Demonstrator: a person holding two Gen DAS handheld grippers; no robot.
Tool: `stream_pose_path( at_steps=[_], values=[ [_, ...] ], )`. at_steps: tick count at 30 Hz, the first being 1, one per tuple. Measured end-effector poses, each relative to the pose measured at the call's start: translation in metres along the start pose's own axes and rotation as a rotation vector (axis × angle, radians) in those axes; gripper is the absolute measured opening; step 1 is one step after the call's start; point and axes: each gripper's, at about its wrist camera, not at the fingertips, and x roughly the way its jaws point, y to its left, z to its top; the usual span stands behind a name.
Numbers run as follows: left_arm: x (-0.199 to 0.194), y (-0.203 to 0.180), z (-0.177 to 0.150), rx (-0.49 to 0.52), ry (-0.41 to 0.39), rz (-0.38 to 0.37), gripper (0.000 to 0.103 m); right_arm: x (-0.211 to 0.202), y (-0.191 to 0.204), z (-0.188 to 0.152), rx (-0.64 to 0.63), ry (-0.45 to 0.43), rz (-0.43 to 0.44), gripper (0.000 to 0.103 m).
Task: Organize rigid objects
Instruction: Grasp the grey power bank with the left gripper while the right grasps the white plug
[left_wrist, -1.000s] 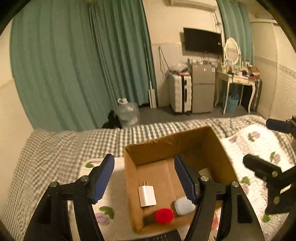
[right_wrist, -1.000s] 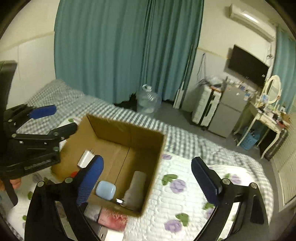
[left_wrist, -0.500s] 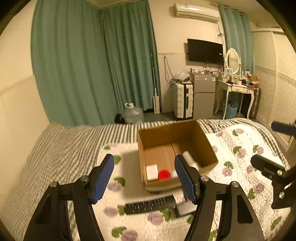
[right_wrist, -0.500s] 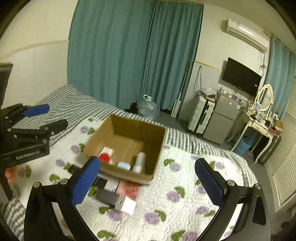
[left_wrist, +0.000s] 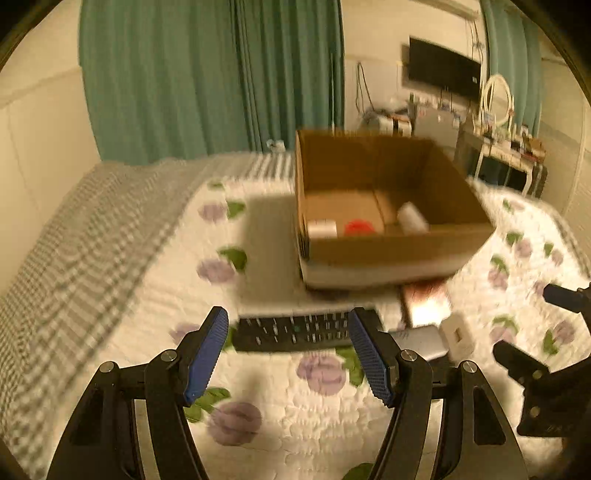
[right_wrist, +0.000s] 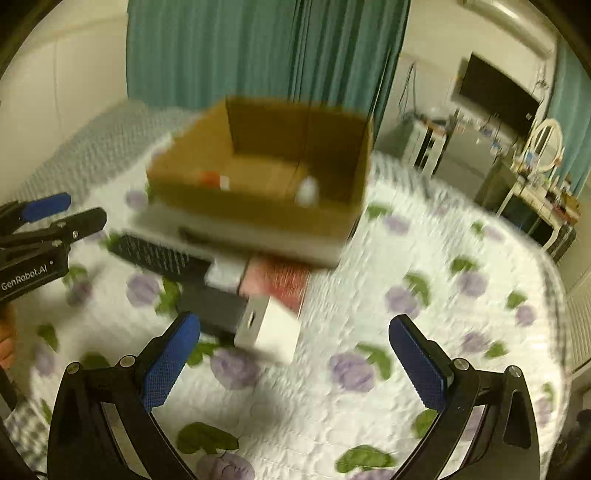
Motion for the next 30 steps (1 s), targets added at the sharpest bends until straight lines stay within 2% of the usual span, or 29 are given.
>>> stream_pose_path(
  at_steps=[2,4,7,9,10,12,16,19,20,22,25,30],
  values=[
    [0.014,-0.005,-0.008,0.023,0.029,0.007,0.071,0.020,0.004,-0.008,-0.023,0.049,0.001,0.099],
    [0.026,-0.010,-0.015,0.032,0.056,-0.004,0.070,0.032,0.007,-0.012,-0.047,0.074,-0.018,0.090],
    [0.037,-0.016,-0.021,0.048,0.085,-0.021,0.070,0.046,0.007,-0.016,-0.056,0.108,-0.026,0.086],
    [0.041,-0.020,-0.024,0.061,0.098,-0.033,0.070,0.053,0.007,-0.017,-0.061,0.130,-0.038,0.076],
    [0.042,-0.022,-0.026,0.065,0.105,-0.041,0.070,0.055,0.005,-0.017,-0.054,0.132,-0.033,0.074],
    [0.044,-0.026,-0.028,0.071,0.117,-0.057,0.070,0.055,0.003,-0.015,-0.044,0.120,-0.024,0.073],
    [0.044,-0.035,-0.030,0.092,0.136,-0.094,0.070,0.048,0.006,-0.012,-0.062,0.068,-0.053,0.063],
    [0.042,-0.045,-0.031,0.113,0.141,-0.103,0.070,0.055,0.006,-0.008,-0.059,0.076,-0.056,0.060],
    [0.042,-0.048,-0.031,0.119,0.148,-0.105,0.070,0.059,0.005,-0.007,-0.049,0.084,-0.037,0.056],
    [0.043,-0.052,-0.031,0.120,0.168,-0.118,0.070,0.064,0.003,-0.006,-0.023,0.097,0.013,0.036],
    [0.043,-0.060,-0.032,0.112,0.194,-0.141,0.070,0.054,-0.008,-0.004,0.017,0.066,0.020,0.030],
    [0.044,-0.083,-0.028,0.084,0.234,-0.220,0.070,0.024,-0.044,-0.005,0.127,-0.002,0.002,0.027]
  ],
)
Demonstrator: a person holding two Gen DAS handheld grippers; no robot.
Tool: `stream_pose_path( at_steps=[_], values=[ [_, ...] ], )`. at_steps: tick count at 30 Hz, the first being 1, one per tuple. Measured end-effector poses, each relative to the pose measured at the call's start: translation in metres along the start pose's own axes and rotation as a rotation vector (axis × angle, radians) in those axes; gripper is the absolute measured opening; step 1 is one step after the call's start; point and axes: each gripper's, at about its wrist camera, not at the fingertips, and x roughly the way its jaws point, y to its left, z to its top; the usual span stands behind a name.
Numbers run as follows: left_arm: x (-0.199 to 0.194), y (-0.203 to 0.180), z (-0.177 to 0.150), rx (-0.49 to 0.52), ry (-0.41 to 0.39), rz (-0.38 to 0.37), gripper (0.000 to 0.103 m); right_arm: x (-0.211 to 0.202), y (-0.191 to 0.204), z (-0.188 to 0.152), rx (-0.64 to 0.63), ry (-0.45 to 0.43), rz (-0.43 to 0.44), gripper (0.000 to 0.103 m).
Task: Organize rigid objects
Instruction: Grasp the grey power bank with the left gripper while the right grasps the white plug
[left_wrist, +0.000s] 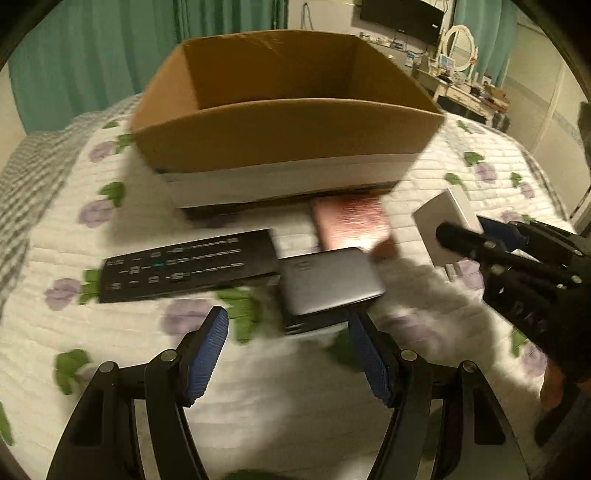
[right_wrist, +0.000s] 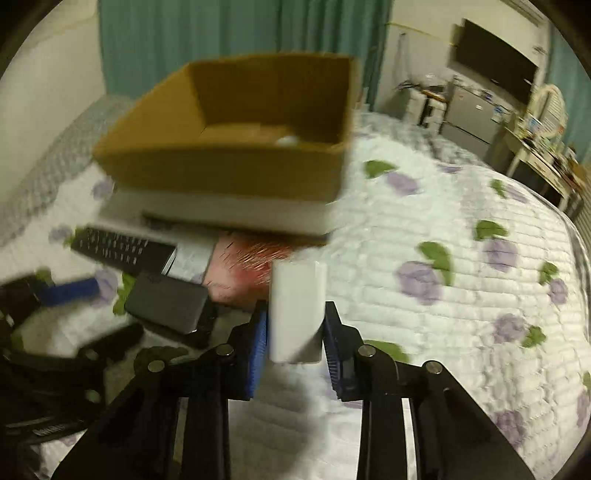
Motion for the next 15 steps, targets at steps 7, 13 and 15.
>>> stream_pose_path(
  at_steps=[7,13,15],
  values=[
    [0.026,-0.027,0.017,-0.027,0.051,0.048,0.073,0.002,-0.024,0.002,0.091,0.022,0.041,0.027],
    [0.052,-0.035,0.025,-0.034,0.087,0.132,0.074,0.002,-0.023,-0.001,0.078,0.030,0.062,0.027],
    [0.063,-0.032,0.025,-0.056,0.115,0.132,0.074,0.003,-0.023,-0.003,0.080,0.032,0.064,0.027]
  ],
)
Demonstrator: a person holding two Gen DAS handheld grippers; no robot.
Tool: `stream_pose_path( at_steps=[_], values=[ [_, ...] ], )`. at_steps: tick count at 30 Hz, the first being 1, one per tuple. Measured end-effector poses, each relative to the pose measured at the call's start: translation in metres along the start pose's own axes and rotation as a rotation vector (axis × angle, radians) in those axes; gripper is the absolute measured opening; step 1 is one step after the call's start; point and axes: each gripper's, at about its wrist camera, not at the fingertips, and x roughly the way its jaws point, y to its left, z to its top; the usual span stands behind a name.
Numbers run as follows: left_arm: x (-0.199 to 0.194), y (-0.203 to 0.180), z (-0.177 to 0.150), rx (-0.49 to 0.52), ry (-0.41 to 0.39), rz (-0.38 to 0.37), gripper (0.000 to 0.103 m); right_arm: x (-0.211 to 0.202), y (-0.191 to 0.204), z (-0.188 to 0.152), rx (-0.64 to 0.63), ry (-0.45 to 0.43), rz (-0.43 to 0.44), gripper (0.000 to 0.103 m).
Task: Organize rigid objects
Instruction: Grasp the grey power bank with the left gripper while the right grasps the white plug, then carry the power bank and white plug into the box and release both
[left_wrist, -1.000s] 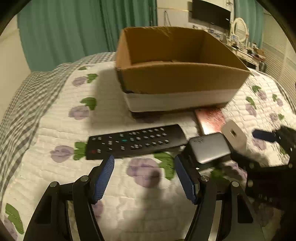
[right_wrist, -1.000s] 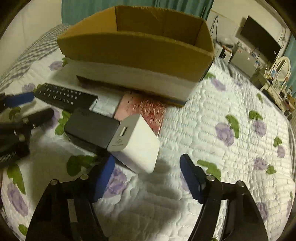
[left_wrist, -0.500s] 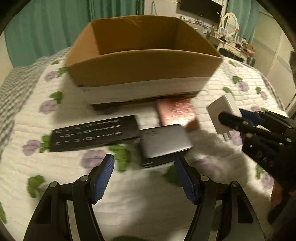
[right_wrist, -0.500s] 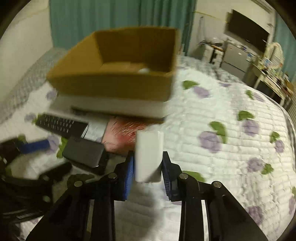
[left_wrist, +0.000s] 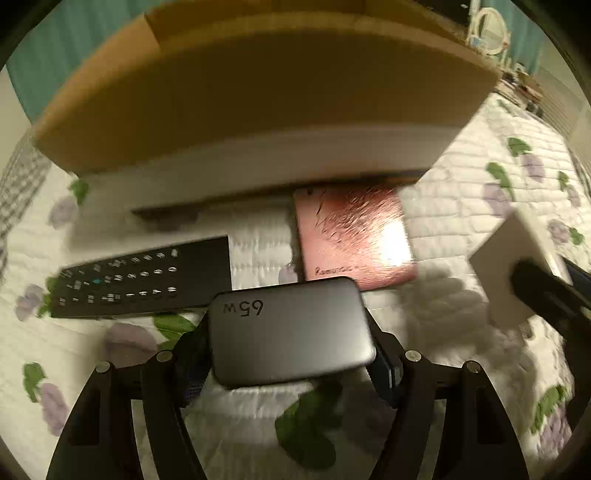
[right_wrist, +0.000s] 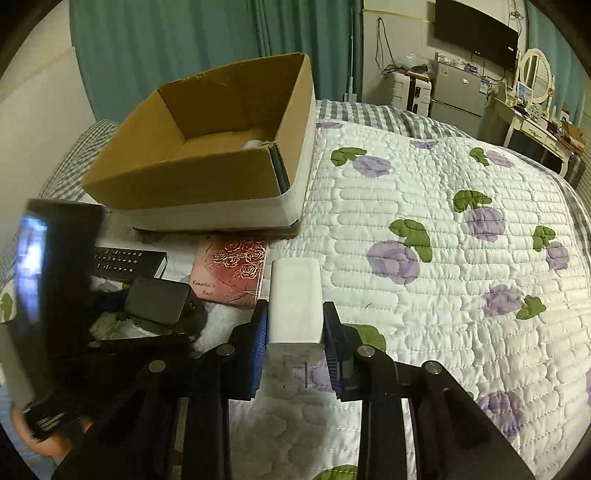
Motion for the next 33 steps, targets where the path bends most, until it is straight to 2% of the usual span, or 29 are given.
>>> stream_pose_path(
  at_steps=[10,17,24,29,33],
  values=[
    [-0.023,0.002,-0.009,-0.008,-0.073,-0.042,0.071,-0.010,0.004,-0.001,-0.006,-0.017,-0.004,0.027],
    [-0.080,0.010,-0.013,-0.004,-0.192,-0.033,0.071,-0.046,0.017,0.008,-0.046,-0.081,-0.028,0.027],
    [-0.147,0.036,0.012,0.019,-0.331,-0.033,0.071,-0.096,0.033,0.038,-0.079,-0.183,-0.021,0.027],
    [-0.176,0.058,0.043,0.018,-0.392,-0.044,0.071,-0.114,0.045,0.067,-0.101,-0.247,0.010,0.027],
    [-0.187,0.066,0.068,0.031,-0.438,-0.031,0.071,-0.115,0.052,0.104,-0.128,-0.292,0.042,0.027]
  ],
)
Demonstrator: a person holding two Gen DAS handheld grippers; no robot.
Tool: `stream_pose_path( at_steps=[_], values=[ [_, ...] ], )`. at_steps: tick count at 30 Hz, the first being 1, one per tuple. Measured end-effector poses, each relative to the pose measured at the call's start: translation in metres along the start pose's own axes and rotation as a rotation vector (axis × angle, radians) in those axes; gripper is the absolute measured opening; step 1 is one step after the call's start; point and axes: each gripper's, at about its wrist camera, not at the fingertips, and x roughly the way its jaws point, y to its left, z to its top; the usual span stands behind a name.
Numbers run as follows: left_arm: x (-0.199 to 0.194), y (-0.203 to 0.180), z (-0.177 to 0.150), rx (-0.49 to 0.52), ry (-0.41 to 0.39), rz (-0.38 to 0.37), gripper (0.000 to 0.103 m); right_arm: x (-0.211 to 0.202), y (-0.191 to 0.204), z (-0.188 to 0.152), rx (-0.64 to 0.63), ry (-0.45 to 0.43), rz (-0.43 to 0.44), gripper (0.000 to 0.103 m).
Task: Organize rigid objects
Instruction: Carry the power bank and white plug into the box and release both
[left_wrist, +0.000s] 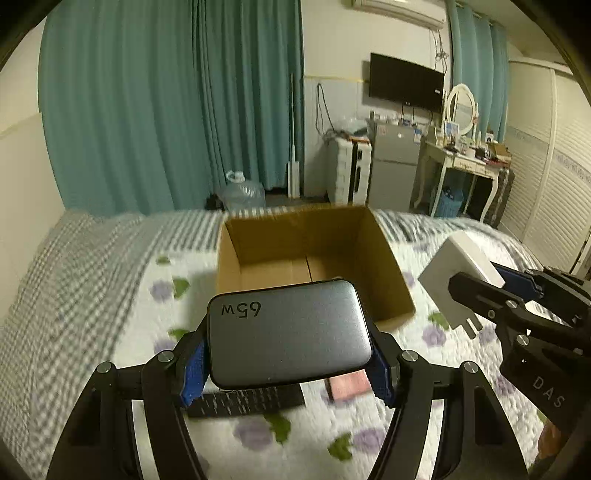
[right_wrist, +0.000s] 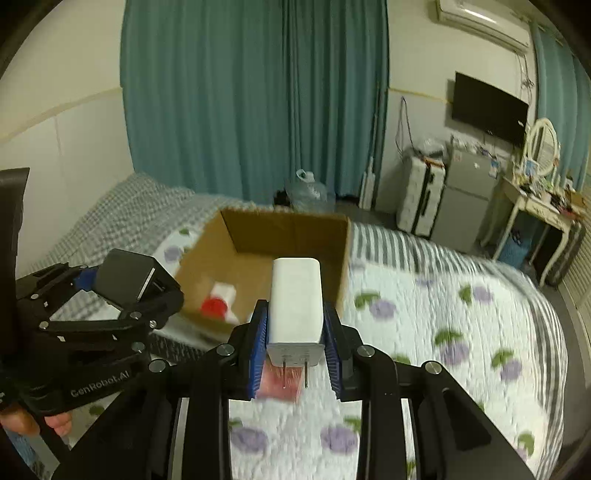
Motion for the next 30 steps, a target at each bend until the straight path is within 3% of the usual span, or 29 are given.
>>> stream_pose_path(
  at_steps=[6,11,19,23,25,27,30],
  values=[
    [0.047,0.014,0.043,-0.009,0.001,-0.011,0.071,0.042,-0.006,0.040,-0.007,-0.021,0.029,0.027],
    [0.108,0.014,0.059,0.031,0.036,-0.001,0.071,0.117,-0.020,0.054,0.009,0.041,0.035,0.027],
    [0.188,0.009,0.045,0.078,0.133,0.016,0.071,0.204,-0.036,0.038,0.033,0.128,0.026,0.027],
    [0.198,0.008,0.038,0.066,0.178,0.006,0.073,0.205,-0.037,0.034,0.033,0.122,0.032,0.027],
    [0.189,0.007,0.039,0.059,0.147,0.023,0.073,0.201,-0.038,0.033,0.037,0.137,0.020,0.029],
    [0.174,0.006,0.042,0.066,0.114,0.029,0.073,0.186,-0.041,0.035,0.045,0.096,0.015,0.039],
    [0.151,0.012,0.047,0.073,0.101,0.038,0.073,0.155,-0.042,0.043,0.053,0.043,-0.038,0.080]
  ],
)
